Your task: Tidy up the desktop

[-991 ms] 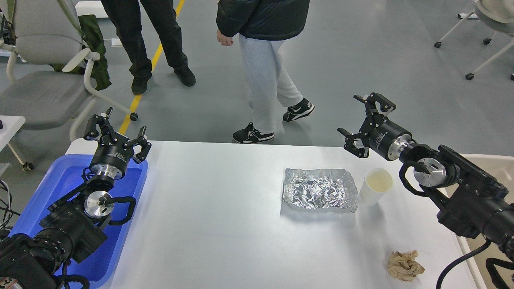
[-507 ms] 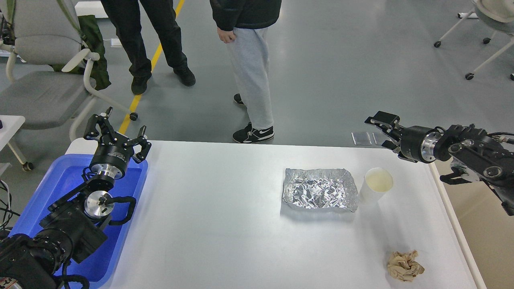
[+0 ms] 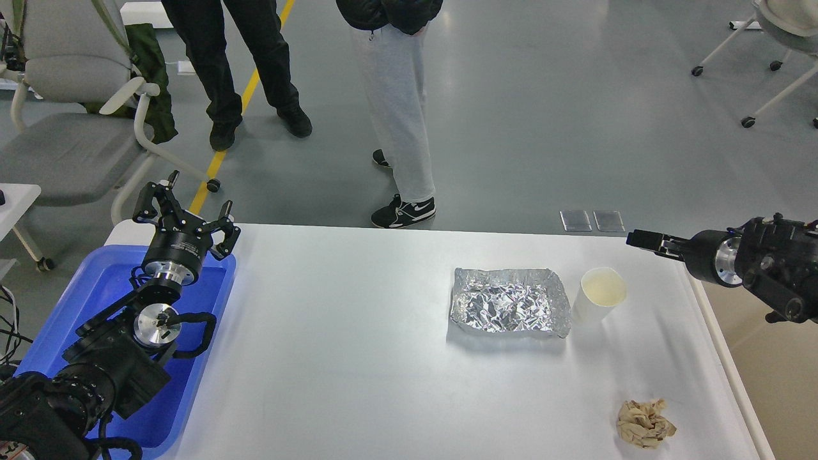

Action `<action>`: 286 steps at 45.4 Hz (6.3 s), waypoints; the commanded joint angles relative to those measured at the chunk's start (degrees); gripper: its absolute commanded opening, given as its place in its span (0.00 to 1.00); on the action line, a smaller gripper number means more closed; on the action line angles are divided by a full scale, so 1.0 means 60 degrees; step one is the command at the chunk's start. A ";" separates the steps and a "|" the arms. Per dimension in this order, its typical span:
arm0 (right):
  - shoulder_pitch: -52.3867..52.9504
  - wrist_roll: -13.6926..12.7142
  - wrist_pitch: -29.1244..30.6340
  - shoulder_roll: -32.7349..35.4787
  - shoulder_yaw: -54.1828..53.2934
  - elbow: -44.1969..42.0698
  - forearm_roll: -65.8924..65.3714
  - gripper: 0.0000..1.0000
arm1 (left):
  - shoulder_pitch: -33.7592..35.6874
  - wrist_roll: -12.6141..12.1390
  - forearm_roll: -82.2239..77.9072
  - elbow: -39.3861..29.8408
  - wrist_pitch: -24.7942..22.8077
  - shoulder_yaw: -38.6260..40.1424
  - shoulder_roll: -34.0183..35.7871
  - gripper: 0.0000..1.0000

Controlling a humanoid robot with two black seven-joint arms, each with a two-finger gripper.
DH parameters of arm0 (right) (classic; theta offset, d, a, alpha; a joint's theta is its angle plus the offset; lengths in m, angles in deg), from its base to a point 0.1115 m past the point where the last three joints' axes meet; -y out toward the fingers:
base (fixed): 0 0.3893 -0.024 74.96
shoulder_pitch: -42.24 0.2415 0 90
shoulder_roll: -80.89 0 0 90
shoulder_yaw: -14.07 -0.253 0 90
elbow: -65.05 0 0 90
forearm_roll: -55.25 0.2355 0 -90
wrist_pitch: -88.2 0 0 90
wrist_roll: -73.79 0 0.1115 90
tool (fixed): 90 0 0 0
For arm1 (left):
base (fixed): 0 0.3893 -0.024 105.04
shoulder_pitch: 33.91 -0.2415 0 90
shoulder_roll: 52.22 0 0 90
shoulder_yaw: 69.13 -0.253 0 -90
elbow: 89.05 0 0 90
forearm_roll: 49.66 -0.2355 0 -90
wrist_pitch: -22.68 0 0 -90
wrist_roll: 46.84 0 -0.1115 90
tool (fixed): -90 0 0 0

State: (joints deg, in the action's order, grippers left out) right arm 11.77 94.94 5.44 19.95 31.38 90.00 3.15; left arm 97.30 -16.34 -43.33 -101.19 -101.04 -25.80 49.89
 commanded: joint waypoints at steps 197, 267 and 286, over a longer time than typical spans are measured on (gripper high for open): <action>0.6251 0.0357 0.2237 0.3871 0.2930 0.4588 -0.1248 0.00 | 0.0000 -0.0002 0.0000 0.0002 0.0009 0.0001 0.0002 1.00; -0.3624 -0.3803 -0.1675 0.0810 -0.4290 -0.2386 0.8434 0.00 | 0.0000 -0.0001 0.0000 0.0002 0.0009 -0.0014 0.0002 1.00; -0.3726 -0.4257 -0.1822 0.0444 -0.5185 -0.2401 0.9240 0.00 | 0.0000 0.0013 0.0000 0.0002 0.0024 -0.0014 0.0002 1.00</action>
State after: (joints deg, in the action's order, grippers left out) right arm -10.12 71.23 -5.16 23.64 3.30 75.67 55.53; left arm 97.30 -16.26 -43.33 -101.18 -100.98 -25.87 49.90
